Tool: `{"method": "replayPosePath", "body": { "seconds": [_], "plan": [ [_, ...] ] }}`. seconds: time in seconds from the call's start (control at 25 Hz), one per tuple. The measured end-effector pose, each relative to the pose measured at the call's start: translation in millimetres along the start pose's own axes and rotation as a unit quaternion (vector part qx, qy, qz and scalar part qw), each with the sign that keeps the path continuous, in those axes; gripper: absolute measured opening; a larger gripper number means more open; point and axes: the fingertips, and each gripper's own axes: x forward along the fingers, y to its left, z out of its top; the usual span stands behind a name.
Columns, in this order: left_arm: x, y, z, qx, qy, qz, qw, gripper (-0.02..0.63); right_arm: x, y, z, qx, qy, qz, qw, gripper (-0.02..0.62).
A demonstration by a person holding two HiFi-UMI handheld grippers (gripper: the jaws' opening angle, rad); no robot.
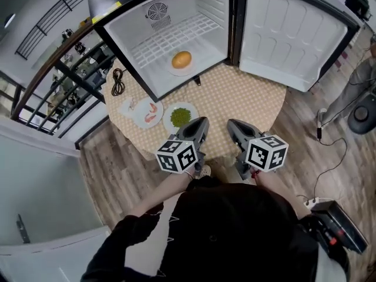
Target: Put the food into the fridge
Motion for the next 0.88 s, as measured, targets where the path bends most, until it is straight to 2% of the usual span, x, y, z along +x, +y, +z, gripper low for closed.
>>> {"method": "replayPosePath", "body": {
  "seconds": [0.44, 0.64, 0.88],
  "plan": [
    [-39, -67, -50, 0.021, -0.012, 0.021, 0.9995, 0.025, -75, 8, -45, -0.017, 0.023, 0.022, 0.999, 0.015],
    [-57, -79, -68, 0.030, -0.015, 0.032, 0.9989, 0.025, -93, 12, -62, -0.021, 0.029, 0.030, 0.999, 0.015],
    [-70, -84, -82, 0.021, -0.012, 0.045, 0.9987, 0.025, -108, 18, -76, -0.022, 0.038, 0.035, 0.998, 0.015]
  ]
}}
